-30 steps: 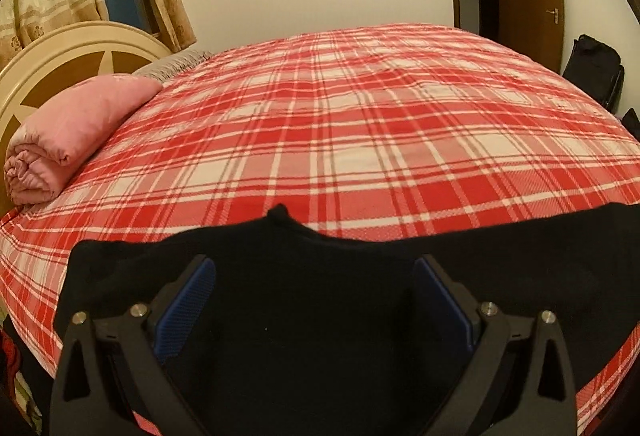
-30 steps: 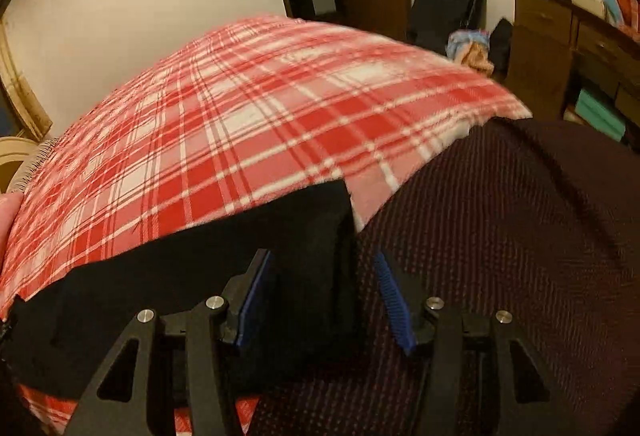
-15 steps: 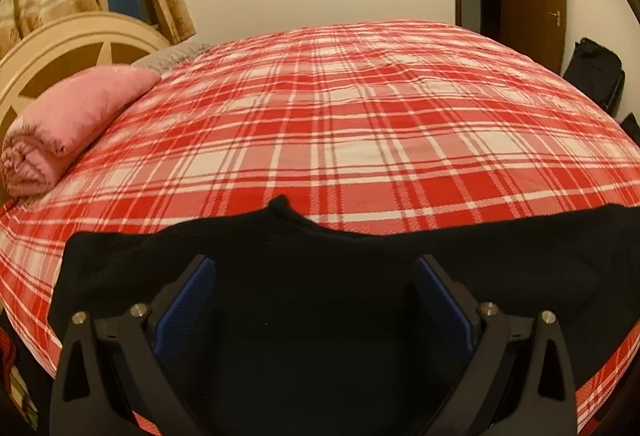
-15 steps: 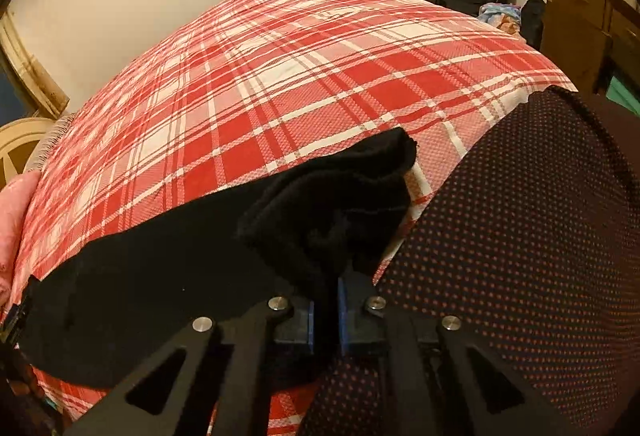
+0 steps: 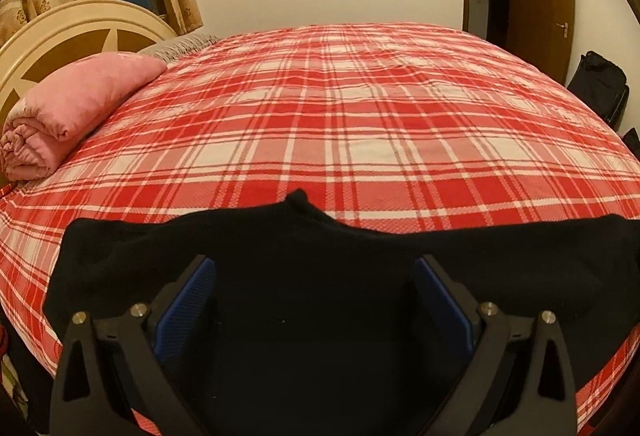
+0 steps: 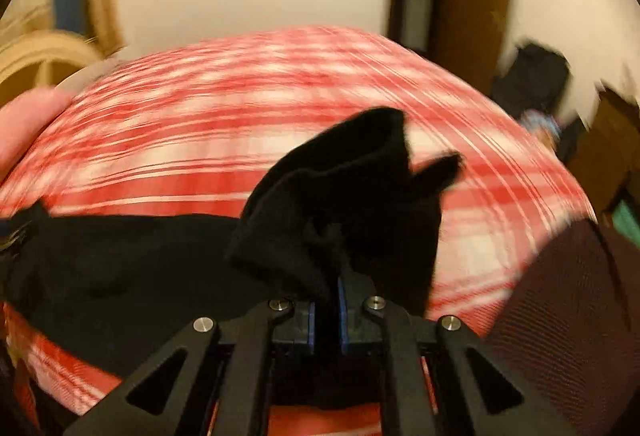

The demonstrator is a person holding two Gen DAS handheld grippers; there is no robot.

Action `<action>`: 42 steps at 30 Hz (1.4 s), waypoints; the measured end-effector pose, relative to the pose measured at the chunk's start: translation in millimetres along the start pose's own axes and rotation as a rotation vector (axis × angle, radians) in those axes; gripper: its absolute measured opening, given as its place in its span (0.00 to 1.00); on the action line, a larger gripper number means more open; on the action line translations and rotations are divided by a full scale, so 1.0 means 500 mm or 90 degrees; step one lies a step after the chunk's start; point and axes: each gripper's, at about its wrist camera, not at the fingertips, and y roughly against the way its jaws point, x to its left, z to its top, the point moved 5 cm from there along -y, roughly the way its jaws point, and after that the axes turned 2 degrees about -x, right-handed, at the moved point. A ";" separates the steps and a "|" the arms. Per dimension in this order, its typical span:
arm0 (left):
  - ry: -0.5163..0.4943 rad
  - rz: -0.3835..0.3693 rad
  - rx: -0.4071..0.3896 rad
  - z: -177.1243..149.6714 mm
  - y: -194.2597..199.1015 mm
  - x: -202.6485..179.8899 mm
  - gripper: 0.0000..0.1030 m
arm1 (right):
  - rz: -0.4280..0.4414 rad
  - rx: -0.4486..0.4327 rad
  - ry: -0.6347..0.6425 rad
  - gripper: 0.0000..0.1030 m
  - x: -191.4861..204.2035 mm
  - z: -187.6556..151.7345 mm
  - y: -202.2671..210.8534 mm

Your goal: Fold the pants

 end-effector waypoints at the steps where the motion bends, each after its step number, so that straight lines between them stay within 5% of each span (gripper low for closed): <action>1: 0.001 0.001 -0.001 0.000 0.001 0.002 0.99 | 0.019 -0.011 0.017 0.08 0.037 0.003 0.006; 8: 0.015 0.010 -0.004 -0.010 0.006 0.035 0.99 | 0.096 -0.044 0.196 0.08 0.285 -0.033 0.008; 12: 0.032 0.018 -0.001 -0.021 0.003 0.068 0.99 | 0.075 -0.036 0.306 0.11 0.369 -0.084 -0.018; 14: 0.040 0.022 0.004 -0.026 -0.003 0.081 0.99 | 0.061 -0.036 0.326 0.21 0.383 -0.100 -0.022; 17: 0.057 0.025 0.016 -0.034 -0.014 0.096 0.99 | 0.137 -0.036 0.313 0.65 0.381 -0.106 0.000; 20: 0.066 0.019 0.015 -0.034 -0.015 0.099 0.99 | 0.256 -0.036 0.244 0.68 0.354 -0.107 0.045; 22: 0.066 0.019 0.011 -0.033 -0.015 0.098 0.99 | 0.259 -0.069 0.211 0.68 0.334 -0.097 0.066; 26: 0.063 0.010 0.011 -0.033 -0.015 0.088 0.99 | 0.176 -0.077 0.181 0.53 0.316 -0.071 0.035; 31: 0.043 0.015 0.011 -0.035 -0.009 0.084 0.99 | 0.173 -0.035 0.214 0.39 0.354 -0.090 -0.024; 33: 0.045 0.014 0.010 -0.034 -0.007 0.087 0.99 | 0.192 -0.036 0.196 0.17 0.353 -0.087 -0.017; 35: 0.049 0.019 0.009 -0.033 -0.007 0.094 0.99 | 0.206 -0.035 0.178 0.07 0.344 -0.081 -0.013; 39: 0.062 0.017 0.015 -0.033 -0.013 0.099 0.99 | 0.246 -0.006 0.102 0.05 0.315 -0.062 -0.026; 42: 0.060 0.019 0.011 -0.033 -0.008 0.099 0.99 | 0.281 -0.034 0.090 0.05 0.323 -0.041 0.001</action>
